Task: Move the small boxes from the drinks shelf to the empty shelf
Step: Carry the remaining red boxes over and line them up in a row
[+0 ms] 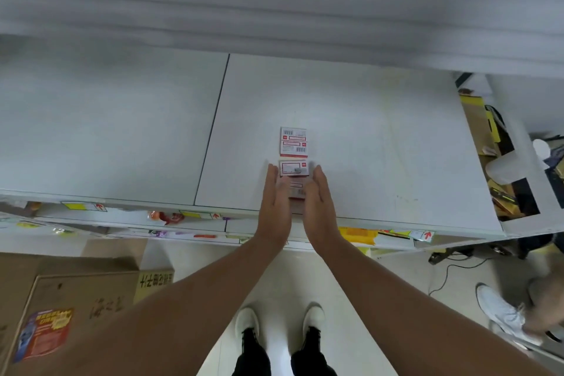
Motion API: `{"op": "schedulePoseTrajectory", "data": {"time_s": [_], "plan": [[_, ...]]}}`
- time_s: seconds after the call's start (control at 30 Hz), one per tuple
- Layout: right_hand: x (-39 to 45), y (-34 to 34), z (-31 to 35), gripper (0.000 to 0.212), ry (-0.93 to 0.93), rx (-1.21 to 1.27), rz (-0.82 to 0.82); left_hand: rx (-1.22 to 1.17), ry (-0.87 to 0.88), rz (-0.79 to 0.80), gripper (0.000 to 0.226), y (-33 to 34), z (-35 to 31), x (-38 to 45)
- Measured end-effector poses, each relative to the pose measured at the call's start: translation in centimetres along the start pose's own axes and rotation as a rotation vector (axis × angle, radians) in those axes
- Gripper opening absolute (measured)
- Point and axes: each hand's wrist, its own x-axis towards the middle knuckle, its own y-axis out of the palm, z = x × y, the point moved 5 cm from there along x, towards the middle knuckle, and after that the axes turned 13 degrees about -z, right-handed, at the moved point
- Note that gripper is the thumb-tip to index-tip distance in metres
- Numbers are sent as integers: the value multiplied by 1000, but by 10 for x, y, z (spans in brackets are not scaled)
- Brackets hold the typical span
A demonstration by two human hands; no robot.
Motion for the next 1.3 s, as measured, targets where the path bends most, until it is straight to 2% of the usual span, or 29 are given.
{"op": "schedulePoseTrajectory", "data": {"time_s": [0.1,0.2,0.3,0.47,0.6,0.77,0.87,0.93,1.0,1.17,1.3], "plan": [[8,7,-3,42,42,93,-8,-105,-80,-10,62,7,3,10],[18,12,-1,41,48,122,-20,-119,-124,-48,84,6,2,24],[29,15,3,45,69,115,-51,-101,-131,-29,87,9,-3,35],[51,23,7,46,122,77,-74,-46,-82,-5,66,17,-19,52],[69,27,15,38,102,63,-53,3,-79,-1,76,24,-26,68],[74,20,27,34,83,-24,-41,40,-35,-24,42,21,-37,76],[66,3,32,31,60,-94,-35,168,-13,-36,28,4,-36,73],[58,-11,36,34,2,-152,11,238,6,2,42,-11,-36,68],[49,-24,39,39,-66,-244,60,404,63,27,55,-29,-39,61],[36,-49,47,49,-148,-595,193,824,293,-34,46,-74,-53,34],[31,-51,56,59,-260,-884,377,1025,334,-39,48,-99,-61,13]]}}
